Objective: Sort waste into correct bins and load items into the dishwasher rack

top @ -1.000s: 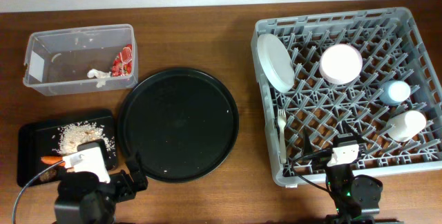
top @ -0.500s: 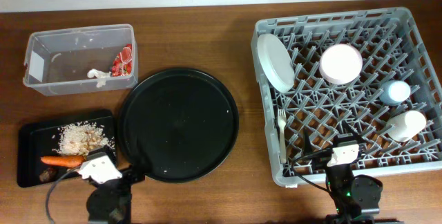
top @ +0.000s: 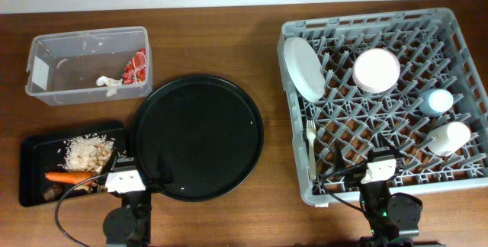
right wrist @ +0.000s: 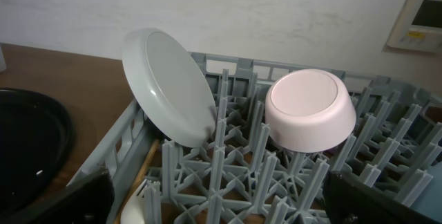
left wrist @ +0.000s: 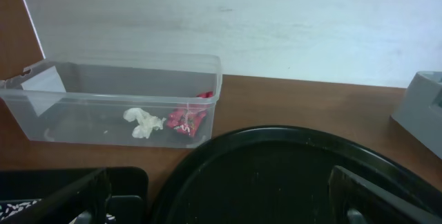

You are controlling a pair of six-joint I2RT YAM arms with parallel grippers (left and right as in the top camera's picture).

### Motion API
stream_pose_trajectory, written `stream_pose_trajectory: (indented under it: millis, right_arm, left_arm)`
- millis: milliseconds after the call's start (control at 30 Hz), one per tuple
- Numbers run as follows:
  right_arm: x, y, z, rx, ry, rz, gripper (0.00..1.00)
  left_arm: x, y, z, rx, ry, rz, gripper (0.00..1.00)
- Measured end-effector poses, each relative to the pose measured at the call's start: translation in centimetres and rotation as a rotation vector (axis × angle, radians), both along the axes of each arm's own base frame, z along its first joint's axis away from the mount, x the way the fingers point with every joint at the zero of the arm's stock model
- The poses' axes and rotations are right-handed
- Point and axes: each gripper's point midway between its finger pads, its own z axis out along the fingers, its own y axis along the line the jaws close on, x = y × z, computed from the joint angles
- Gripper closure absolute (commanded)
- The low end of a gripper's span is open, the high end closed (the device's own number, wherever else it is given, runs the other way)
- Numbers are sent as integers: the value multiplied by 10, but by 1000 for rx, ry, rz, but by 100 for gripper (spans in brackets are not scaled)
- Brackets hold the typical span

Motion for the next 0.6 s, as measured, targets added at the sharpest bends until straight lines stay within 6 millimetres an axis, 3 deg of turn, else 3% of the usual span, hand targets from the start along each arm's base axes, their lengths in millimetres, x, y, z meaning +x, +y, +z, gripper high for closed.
stream_pose_trajectory:
  millis: [600]
  right_arm:
    - [0, 0, 0, 0, 0, 0, 1]
  left_arm:
    - [0, -2, 0, 19, 2, -12, 1]
